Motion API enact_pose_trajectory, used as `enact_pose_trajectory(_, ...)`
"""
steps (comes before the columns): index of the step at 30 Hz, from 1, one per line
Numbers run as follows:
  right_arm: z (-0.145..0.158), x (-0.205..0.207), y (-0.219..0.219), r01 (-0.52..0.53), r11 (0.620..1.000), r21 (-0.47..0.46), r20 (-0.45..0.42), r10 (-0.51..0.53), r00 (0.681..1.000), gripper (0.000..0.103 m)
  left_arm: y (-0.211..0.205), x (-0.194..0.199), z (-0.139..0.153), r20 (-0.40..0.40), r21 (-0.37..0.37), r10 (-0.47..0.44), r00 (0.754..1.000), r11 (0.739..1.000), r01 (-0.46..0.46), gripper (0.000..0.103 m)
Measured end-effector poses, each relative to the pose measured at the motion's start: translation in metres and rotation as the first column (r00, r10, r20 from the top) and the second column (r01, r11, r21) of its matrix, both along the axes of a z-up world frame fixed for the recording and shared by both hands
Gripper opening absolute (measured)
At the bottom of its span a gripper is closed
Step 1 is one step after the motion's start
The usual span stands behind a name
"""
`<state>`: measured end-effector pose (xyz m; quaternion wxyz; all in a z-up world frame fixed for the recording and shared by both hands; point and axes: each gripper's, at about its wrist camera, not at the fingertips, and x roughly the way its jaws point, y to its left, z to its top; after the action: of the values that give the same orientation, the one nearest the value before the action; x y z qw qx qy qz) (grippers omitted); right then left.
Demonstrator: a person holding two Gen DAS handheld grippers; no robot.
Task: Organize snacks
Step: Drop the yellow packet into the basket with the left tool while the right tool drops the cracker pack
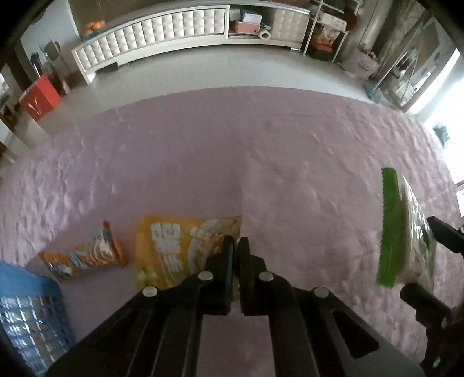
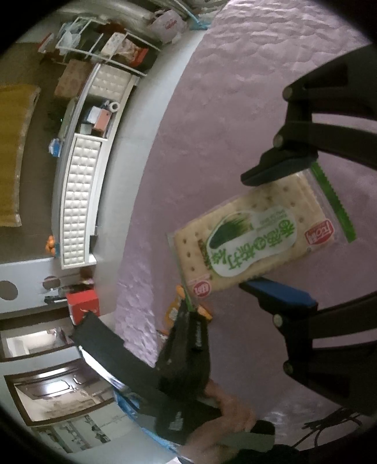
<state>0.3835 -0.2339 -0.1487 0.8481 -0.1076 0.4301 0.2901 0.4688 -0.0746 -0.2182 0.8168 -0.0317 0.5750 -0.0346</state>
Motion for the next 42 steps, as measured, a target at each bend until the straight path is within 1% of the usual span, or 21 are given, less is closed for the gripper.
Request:
enact_pose_trajectory(2, 0.005, -0.003, -0.001, 0.01, 1.0, 0.009, 0.0, -0.01, 1.0, 0.068, 0.002, -0.01, 0.006, 0.017, -0.036, -0.006, 1.0, 0.999, 0.007, 0.002)
enact_pose_trajectory(5, 0.014, -0.014, 0.0, 0.022, 1.0, 0.011, 0.008, -0.022, 1.0, 0.068, 0.001, -0.031, 0.024, 0.063, -0.018, -0.027, 0.998, 0.999, 0.028, 0.002)
enact_pose_trajectory(10, 0.042, -0.037, 0.006, 0.033, 0.999, 0.023, 0.027, -0.034, 0.999, 0.068, 0.005, -0.073, 0.071, 0.161, -0.047, -0.052, 0.986, 0.997, 0.06, 0.002)
enact_pose_trajectory(13, 0.068, -0.055, 0.015, 0.025, 1.0, 0.005, 0.07, -0.025, 0.997, 0.068, 0.006, -0.105, 0.108, 0.239, -0.051, -0.076, 0.968, 0.995, 0.091, 0.002)
enact_pose_trajectory(17, 0.108, -0.082, 0.029, 0.013, 1.0, -0.004, 0.14, -0.012, 0.99, 0.068, 0.018, -0.14, 0.144, 0.306, -0.056, -0.086, 0.948, 0.993, 0.108, 0.002)
enact_pose_trajectory(19, 0.122, -0.093, 0.038, 0.001, 1.0, -0.005, 0.163, 0.0, 0.987, 0.068, 0.023, -0.158, 0.162, 0.337, -0.052, -0.084, 0.938, 0.993, 0.108, 0.002)
enact_pose_trajectory(24, 0.148, -0.125, 0.072, -0.039, 0.999, -0.021, 0.213, 0.043, 0.976, 0.068, 0.059, -0.201, 0.197, 0.397, -0.049, -0.068, 0.915, 0.994, 0.096, 0.002)
enact_pose_trajectory(28, 0.162, -0.144, 0.103, -0.075, 0.997, -0.022, 0.232, 0.078, 0.969, 0.068, 0.088, -0.23, 0.215, 0.428, -0.037, -0.053, 0.902, 0.996, 0.076, 0.002)
enact_pose_trajectory(32, 0.166, -0.156, 0.13, -0.112, 0.993, -0.027, 0.242, 0.115, 0.963, 0.068, 0.128, -0.255, 0.224, 0.445, -0.042, -0.014, 0.895, 0.998, 0.036, 0.002)
enact_pose_trajectory(34, 0.167, -0.16, 0.145, -0.132, 0.991, -0.034, 0.248, 0.136, 0.959, 0.068, 0.152, -0.264, 0.225, 0.447, -0.049, 0.016, 0.894, 0.999, 0.007, 0.002)
enact_pose_trajectory(38, 0.164, -0.163, 0.178, -0.177, 0.983, -0.049, 0.239, 0.184, 0.953, 0.068, 0.186, -0.279, 0.222, 0.448, -0.06, 0.06, 0.892, 0.998, -0.037, 0.002)
enact_pose_trajectory(42, 0.157, -0.165, 0.207, -0.215, 0.974, -0.074, 0.233, 0.226, 0.946, 0.068, 0.213, -0.285, 0.216, 0.44, -0.056, 0.086, 0.894, 0.996, -0.068, 0.002)
